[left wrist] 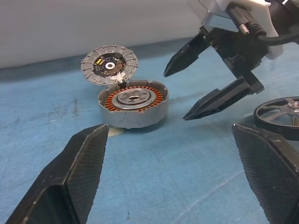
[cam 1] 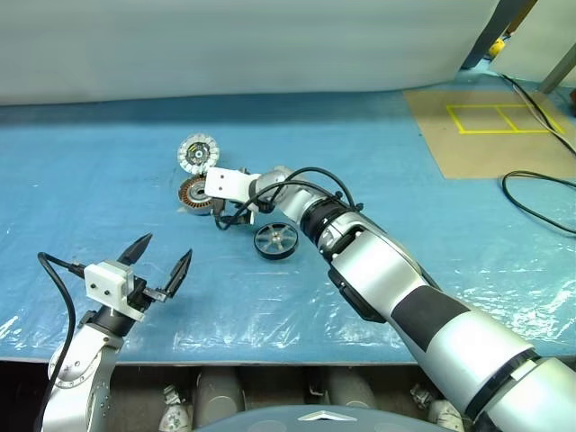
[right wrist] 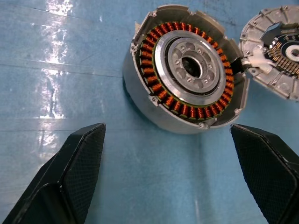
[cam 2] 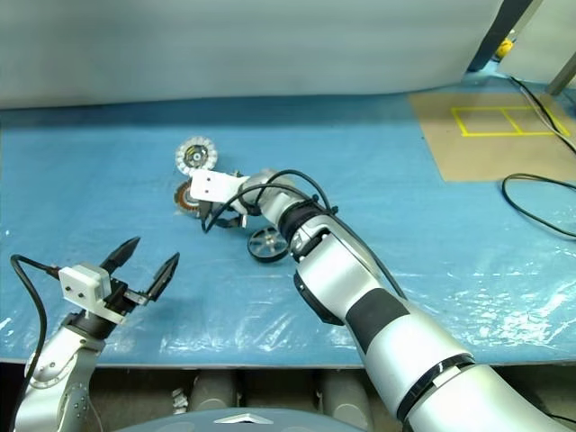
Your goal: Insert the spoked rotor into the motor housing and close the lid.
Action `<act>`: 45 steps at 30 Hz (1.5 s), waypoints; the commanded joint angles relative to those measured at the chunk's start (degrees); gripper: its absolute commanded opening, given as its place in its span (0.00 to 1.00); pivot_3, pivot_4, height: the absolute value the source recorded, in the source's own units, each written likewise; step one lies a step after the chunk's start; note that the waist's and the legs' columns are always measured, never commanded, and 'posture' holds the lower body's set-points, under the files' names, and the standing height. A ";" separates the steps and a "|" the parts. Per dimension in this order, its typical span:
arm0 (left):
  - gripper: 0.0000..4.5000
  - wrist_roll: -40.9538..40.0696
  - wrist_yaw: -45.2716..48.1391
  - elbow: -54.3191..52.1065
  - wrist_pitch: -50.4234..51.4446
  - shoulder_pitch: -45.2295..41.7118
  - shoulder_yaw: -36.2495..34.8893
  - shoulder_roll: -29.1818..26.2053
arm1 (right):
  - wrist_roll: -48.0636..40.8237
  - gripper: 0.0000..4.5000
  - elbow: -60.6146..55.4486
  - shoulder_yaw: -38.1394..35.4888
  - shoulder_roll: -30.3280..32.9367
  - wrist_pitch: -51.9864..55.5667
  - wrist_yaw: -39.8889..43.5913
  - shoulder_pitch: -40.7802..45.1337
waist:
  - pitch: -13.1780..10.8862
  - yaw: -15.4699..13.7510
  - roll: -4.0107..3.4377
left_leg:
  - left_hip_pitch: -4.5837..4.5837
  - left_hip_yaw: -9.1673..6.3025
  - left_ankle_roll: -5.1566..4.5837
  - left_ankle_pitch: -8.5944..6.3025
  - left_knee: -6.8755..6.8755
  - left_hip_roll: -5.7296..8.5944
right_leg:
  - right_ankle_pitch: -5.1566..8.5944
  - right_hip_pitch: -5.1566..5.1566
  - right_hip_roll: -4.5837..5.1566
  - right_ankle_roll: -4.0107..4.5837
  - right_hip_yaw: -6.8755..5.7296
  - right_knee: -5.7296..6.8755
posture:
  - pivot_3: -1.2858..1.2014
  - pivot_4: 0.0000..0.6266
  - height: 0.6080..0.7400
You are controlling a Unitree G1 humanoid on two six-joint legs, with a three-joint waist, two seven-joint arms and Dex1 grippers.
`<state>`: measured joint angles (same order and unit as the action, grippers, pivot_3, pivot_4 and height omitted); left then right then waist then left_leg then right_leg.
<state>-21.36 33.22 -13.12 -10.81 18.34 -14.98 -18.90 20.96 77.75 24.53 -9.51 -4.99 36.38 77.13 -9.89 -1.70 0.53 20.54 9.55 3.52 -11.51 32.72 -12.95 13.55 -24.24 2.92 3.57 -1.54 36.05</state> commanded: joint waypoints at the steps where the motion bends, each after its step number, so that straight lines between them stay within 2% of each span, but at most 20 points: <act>1: 0.99 -0.30 -0.25 -2.10 -0.90 0.01 -0.63 -0.28 | 0.14 1.00 -0.84 -0.63 -7.65 -2.12 -1.48 0.33 | 0.00 0.00 0.00 | 0.00 0.00 0.00 0.00 0.00 0.00 | 0.00 0.00 0.00 0.00 0.01 0.00 | 0.52 0.24 1.00; 22: 0.99 1.93 -4.92 -6.61 -0.77 5.43 -0.37 1.77 | -3.05 1.00 0.06 -4.79 -13.67 -2.26 4.68 -3.29 | -0.01 0.01 -0.01 | -0.14 0.08 -0.03 -0.02 0.27 -0.06 | 0.12 -0.09 0.00 0.18 0.10 0.61 | 0.52 0.24 1.00; 30: 0.99 2.44 -4.88 -4.66 -1.34 4.55 -0.45 1.50 | -2.22 1.00 -0.12 -4.44 -13.89 -3.16 2.84 -2.94 | -0.01 0.03 -0.01 | -0.14 0.10 -0.03 -0.02 0.28 -0.07 | 0.12 -0.10 0.00 0.19 0.11 0.61 | 0.52 0.24 1.00; 33: 0.99 3.61 -4.28 -2.74 0.40 1.02 -0.02 -0.75 | -5.17 1.00 -0.85 -7.30 -13.01 -3.04 3.99 -1.43 | -0.01 -0.04 -0.01 | -0.15 0.10 -0.03 -0.02 0.28 -0.07 | 0.12 -0.10 0.00 0.19 0.11 0.62 | 0.52 0.24 1.00; 38: 0.99 3.88 -0.72 4.21 3.16 -9.56 1.78 -5.70 | -11.24 1.00 -2.59 -12.95 -10.21 -2.09 8.60 -0.08 | -0.05 -0.78 -0.08 | -0.24 0.12 -0.03 -0.02 0.30 -0.06 | 0.12 -0.09 0.00 0.19 0.12 0.76 | 0.52 0.24 1.00; 45: 0.99 7.60 6.38 21.36 2.94 -26.48 5.28 -12.86 | -21.34 1.00 -11.32 -19.91 -3.88 1.78 19.52 -2.04 | -0.04 -0.75 -0.07 | -0.19 0.14 -0.03 -0.01 0.37 -0.03 | 0.12 -0.12 -0.01 0.19 0.16 0.80 | 0.52 0.24 1.00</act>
<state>-15.04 37.89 6.06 -6.88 -6.80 -10.49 -30.80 2.78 70.91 6.18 -9.58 -3.89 53.07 75.24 -9.93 -2.45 0.45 20.40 9.69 3.48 -11.52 33.09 -12.98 13.66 -24.40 2.91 3.77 -1.39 36.85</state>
